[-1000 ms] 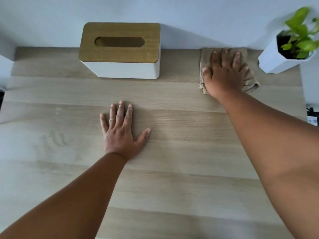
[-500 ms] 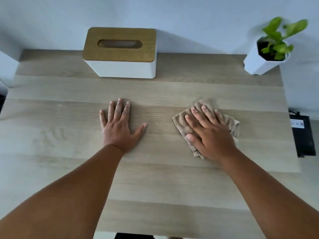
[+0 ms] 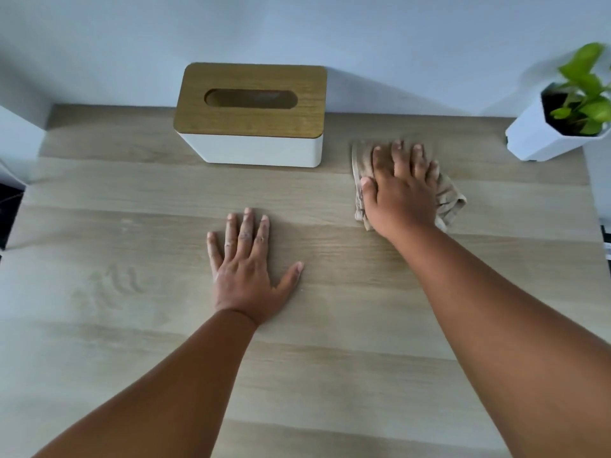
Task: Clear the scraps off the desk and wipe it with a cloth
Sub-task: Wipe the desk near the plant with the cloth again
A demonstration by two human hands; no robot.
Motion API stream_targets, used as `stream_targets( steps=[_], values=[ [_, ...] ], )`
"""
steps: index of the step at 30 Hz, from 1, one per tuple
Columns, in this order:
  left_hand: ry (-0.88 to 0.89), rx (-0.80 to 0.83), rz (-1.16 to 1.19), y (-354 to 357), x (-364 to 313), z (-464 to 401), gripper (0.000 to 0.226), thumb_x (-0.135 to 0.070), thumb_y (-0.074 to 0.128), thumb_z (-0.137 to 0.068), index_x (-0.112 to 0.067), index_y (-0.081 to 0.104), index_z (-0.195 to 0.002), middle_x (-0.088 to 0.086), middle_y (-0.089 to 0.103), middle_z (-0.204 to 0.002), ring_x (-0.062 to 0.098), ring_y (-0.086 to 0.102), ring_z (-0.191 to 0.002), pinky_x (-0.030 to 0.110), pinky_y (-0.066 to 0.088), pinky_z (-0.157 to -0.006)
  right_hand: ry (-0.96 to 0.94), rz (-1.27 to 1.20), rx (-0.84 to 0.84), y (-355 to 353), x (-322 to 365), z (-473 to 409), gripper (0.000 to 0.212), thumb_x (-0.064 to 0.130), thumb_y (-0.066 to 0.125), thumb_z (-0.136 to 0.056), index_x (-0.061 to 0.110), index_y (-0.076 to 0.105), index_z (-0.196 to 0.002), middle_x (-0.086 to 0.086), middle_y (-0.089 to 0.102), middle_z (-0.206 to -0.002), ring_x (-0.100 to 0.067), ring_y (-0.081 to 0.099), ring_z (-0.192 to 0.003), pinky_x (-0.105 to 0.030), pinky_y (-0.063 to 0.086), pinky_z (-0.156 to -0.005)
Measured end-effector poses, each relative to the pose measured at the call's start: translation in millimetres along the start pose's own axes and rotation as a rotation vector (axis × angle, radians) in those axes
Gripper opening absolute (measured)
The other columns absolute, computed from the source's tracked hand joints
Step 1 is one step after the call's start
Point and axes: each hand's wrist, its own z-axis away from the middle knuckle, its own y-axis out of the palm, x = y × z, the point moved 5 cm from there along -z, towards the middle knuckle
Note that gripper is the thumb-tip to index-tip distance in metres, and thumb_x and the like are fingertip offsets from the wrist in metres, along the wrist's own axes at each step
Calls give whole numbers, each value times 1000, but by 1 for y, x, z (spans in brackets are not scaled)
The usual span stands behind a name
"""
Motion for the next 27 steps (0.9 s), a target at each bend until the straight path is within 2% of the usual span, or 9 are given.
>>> stream_targets(
  steps=[7, 12, 16, 20, 27],
  values=[
    [4, 14, -8, 2, 1, -1, 102, -89, 32, -86, -23, 20, -163, 2, 9, -173, 24, -4, -160, 64, 8, -124, 30, -47, -10, 0, 32, -59, 64, 48, 32, -99, 22, 35, -157, -15, 25, -168, -47, 16, -154, -69, 11, -122],
    [-2, 38, -11, 0, 1, -4, 102, -89, 29, -86, -24, 19, -163, 2, 8, -173, 23, -6, -160, 63, 8, -125, 24, -57, -42, 3, 35, -63, 63, 48, 33, -100, 20, 39, -156, -18, 28, -166, -49, 19, -153, -70, 12, -121],
    [-6, 28, -1, 0, 2, -3, 102, -90, 29, -85, -24, 19, -163, 1, 8, -173, 22, -5, -160, 62, 7, -125, -23, -37, -11, 3, 35, -53, 60, 51, 34, -100, 28, 36, -156, -18, 25, -167, -50, 16, -153, -71, 14, -120],
    [-12, 24, 12, 0, 2, -2, 101, -90, 29, -85, -25, 20, -163, 1, 10, -173, 22, -4, -160, 61, 6, -126, -92, -16, 44, 6, 32, -9, 54, 53, 29, -101, 41, 38, -153, -13, 21, -170, -49, 9, -155, -72, 8, -120],
    [-11, 25, 20, -2, 0, -1, 97, -85, 32, -87, -25, 20, -163, 1, 9, -173, 22, -2, -160, 60, 4, -126, -215, 36, 66, 11, 19, 152, 57, 56, 33, -102, 35, 37, -156, -11, 22, -170, -45, 14, -156, -69, 12, -120]
  ],
)
